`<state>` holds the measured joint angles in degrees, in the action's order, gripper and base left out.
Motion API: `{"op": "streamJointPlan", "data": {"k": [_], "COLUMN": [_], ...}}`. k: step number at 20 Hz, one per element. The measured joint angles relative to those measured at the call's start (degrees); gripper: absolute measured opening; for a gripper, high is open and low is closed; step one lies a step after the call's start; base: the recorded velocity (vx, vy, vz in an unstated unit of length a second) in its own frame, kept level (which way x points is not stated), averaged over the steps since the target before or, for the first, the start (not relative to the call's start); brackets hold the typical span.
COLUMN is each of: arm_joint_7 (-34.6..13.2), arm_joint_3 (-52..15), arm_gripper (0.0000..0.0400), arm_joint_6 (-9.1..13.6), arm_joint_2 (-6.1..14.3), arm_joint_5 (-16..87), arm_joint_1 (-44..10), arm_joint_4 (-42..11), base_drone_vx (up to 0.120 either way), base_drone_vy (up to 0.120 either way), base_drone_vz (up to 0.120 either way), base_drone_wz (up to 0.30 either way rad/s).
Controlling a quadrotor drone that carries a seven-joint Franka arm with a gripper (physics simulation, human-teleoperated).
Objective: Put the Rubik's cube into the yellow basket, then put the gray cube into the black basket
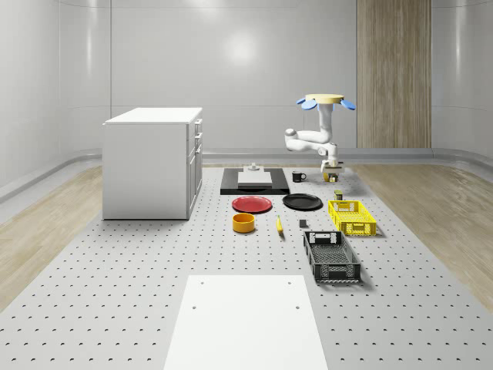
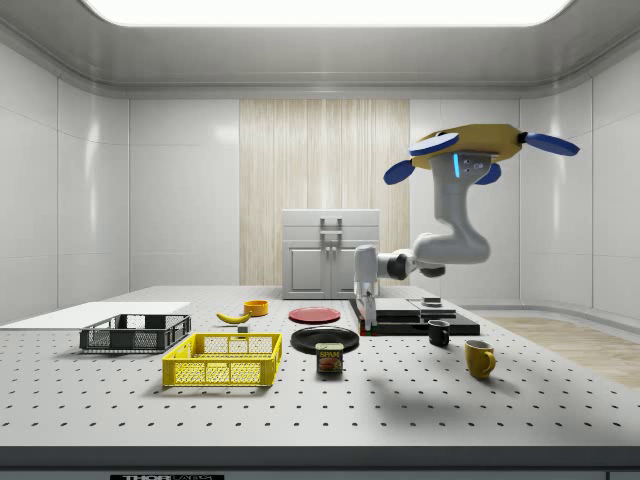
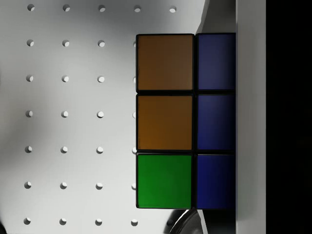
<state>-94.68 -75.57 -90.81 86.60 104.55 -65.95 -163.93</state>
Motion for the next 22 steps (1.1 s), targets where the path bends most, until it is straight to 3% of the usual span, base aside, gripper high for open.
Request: {"op": "streamJointPlan", "data": {"k": [22], "arm_joint_7": [-0.25], "arm_joint_3": [-0.15], "arm_gripper": [0.0288], "arm_joint_6": [-0.94], "arm_joint_2": [1.00], "arm_joint_5": [-0.41], "arm_joint_1": [-0.27], "arm_joint_4": [0.05], "base_drone_vx": [0.120], "base_drone_vy": [0.000], "base_drone_vz": [0.000], "base_drone_wz": [0.000]}}
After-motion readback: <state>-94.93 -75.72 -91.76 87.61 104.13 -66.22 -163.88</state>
